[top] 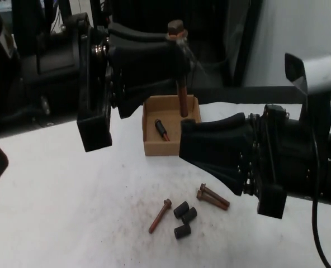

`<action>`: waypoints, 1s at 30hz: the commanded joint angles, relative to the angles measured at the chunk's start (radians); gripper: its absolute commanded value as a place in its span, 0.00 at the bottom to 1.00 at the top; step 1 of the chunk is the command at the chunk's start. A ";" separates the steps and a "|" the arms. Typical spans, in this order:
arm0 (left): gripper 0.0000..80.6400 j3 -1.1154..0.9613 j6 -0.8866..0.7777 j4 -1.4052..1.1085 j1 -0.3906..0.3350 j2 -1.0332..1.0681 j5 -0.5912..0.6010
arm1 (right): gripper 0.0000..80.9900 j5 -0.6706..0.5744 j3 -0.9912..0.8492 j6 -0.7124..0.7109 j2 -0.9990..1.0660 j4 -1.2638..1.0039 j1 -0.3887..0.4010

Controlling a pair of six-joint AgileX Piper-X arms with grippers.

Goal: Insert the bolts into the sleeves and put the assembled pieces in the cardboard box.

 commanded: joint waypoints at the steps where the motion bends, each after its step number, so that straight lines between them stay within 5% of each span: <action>1: 0.00 -0.004 0.002 0.015 -0.005 -0.001 -0.019 | 0.01 -0.013 -0.003 0.007 -0.001 -0.019 0.002; 24: 0.00 -0.004 0.093 0.102 -0.005 -0.001 -0.019 | 0.01 -0.002 -0.003 -0.112 0.004 0.022 0.002; 30: 0.00 -0.004 0.093 0.102 -0.005 -0.001 -0.019 | 0.01 0.013 -0.003 -0.278 0.004 0.010 0.002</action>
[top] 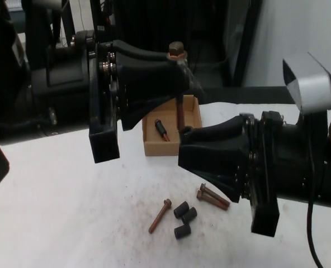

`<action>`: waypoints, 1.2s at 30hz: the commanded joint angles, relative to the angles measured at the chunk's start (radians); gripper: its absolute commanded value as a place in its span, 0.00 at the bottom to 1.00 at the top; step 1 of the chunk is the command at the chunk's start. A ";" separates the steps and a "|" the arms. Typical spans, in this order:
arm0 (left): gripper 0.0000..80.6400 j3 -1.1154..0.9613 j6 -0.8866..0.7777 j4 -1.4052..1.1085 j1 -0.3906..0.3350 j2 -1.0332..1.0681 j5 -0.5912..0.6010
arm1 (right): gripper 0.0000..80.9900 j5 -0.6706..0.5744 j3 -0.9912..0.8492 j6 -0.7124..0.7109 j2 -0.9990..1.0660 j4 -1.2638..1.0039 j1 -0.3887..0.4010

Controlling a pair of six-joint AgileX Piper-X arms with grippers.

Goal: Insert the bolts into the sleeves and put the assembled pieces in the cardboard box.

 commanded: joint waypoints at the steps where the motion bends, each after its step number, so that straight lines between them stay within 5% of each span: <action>1: 0.00 -0.004 0.006 -0.010 -0.005 -0.001 -0.004 | 0.01 0.029 -0.003 -0.088 -0.002 -0.020 0.002; 14: 0.00 -0.002 0.006 0.008 -0.005 -0.001 -0.057 | 0.01 0.106 -0.003 -0.252 0.001 -0.020 0.036; 36: 0.00 -0.002 0.004 0.027 -0.005 -0.001 -0.079 | 0.01 0.188 -0.003 -0.253 0.036 -0.015 0.053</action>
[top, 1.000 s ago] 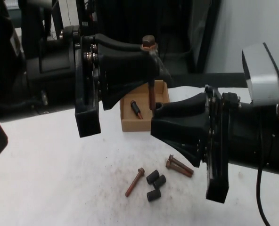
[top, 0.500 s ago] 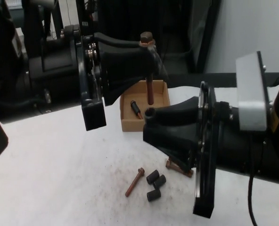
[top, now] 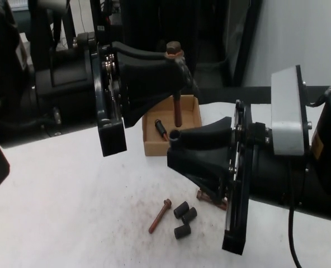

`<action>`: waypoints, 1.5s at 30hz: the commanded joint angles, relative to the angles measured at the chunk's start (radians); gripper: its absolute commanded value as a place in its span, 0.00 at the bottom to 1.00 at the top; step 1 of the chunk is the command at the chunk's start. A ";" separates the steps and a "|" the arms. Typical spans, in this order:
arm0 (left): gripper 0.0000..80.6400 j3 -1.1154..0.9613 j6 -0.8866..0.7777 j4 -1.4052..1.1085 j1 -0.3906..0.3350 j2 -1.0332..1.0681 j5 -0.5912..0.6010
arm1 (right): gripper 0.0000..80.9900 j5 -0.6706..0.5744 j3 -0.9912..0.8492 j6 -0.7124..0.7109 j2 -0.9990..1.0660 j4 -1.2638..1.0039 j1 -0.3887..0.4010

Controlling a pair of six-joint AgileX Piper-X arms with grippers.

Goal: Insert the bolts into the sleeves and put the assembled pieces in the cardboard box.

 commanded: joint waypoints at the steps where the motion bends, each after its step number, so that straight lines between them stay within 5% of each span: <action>1: 0.00 -0.004 -0.001 -0.005 -0.005 -0.001 -0.008 | 0.01 0.014 -0.003 -0.004 -0.001 -0.009 -0.006; 39: 0.00 0.068 0.001 -0.005 -0.005 -0.001 -0.003 | 0.01 -0.014 -0.003 0.051 -0.001 -0.126 -0.001; 42: 0.12 0.068 -0.004 -0.005 -0.005 -0.001 0.061 | 0.01 -0.014 -0.003 0.051 -0.001 -0.126 -0.001; 45: 0.35 0.068 -0.052 -0.001 -0.005 -0.001 0.079 | 0.01 -0.014 -0.003 0.051 -0.003 -0.126 -0.001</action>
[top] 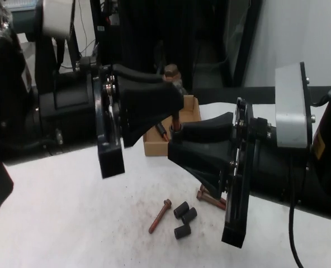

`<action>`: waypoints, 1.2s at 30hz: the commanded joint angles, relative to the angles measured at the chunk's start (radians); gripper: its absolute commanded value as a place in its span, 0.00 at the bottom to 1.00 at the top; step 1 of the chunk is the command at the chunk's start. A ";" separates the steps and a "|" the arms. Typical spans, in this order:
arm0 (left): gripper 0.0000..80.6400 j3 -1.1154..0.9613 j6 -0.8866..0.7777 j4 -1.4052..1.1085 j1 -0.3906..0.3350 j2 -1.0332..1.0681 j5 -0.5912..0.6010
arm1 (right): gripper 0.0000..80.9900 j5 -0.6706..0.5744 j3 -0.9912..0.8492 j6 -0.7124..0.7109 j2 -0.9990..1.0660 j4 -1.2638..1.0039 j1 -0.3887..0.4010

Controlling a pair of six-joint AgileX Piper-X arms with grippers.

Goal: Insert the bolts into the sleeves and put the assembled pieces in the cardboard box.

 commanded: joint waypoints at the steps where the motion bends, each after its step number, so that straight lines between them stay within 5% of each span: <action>1: 0.44 0.001 -0.019 0.010 -0.003 -0.001 0.021 | 0.01 0.004 -0.011 0.003 -0.011 -0.032 0.001; 6: 0.71 0.010 -0.032 0.010 -0.003 -0.001 0.021 | 0.01 0.004 -0.011 0.003 -0.011 -0.032 0.001; 12: 0.72 0.012 -0.032 0.006 -0.003 -0.001 -0.002 | 0.01 0.004 -0.011 0.003 -0.011 -0.032 0.001; 17: 0.70 0.012 -0.032 -0.145 -0.003 -0.006 -0.156 | 0.01 0.023 -0.011 0.005 -0.011 0.028 -0.007; 20: 0.56 0.012 -0.032 -0.234 -0.003 -0.020 -0.284 | 0.01 0.085 -0.011 0.030 -0.011 0.098 -0.019; 25: 0.01 0.012 0.003 -0.205 -0.003 -0.039 -0.423 | 0.01 0.208 -0.056 0.134 -0.003 0.314 -0.065; 36: 0.00 0.012 0.052 0.466 -0.003 -0.039 -0.561 | 0.01 0.214 -0.459 0.134 0.320 0.691 -0.201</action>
